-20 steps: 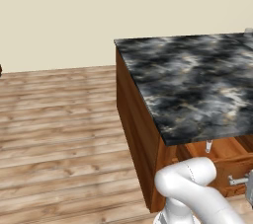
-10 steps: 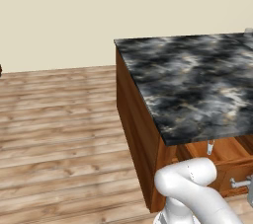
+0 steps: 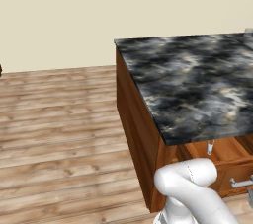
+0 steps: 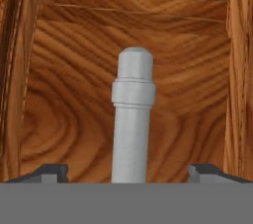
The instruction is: Take the tongs from the drawer on the right and place them on the dining counter next to the tray containing the kebab skewer.
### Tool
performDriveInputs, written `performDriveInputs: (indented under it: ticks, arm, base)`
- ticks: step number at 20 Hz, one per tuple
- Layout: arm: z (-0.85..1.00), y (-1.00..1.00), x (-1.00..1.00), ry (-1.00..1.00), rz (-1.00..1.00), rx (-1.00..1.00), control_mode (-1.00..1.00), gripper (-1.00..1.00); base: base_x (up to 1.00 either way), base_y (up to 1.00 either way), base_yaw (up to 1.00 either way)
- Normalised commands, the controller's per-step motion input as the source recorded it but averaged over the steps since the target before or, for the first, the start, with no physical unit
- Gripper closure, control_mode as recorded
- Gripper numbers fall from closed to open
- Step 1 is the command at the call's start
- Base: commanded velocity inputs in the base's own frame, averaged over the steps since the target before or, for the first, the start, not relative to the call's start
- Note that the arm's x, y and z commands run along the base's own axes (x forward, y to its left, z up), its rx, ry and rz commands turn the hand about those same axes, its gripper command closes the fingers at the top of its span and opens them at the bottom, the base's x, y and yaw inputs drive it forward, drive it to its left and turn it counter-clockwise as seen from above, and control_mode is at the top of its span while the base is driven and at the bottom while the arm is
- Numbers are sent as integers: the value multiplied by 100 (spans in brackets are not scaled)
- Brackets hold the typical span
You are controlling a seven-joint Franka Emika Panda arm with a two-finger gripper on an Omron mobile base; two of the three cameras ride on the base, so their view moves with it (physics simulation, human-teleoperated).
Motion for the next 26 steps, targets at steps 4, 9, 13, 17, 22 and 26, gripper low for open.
performDriveInputs:
  ticks: [4,9,13,17,22,26]
  arm:
    - [9,0,-26,0,0,0,-100,-100]
    - [32,0,-15,1,0,0,-100,-100]
    - [35,0,-18,4,0,-2,-100,-100]
    - [38,0,-14,5,0,-1,-100,-100]
    - [43,0,-4,13,0,0,-100,-100]
    - [48,0,0,24,0,-1,-100,-100]
  base:
    - [0,0,0]
    - [0,0,0]
    - [0,0,0]
    - [0,0,0]
    - [0,0,0]
    - [0,0,0]
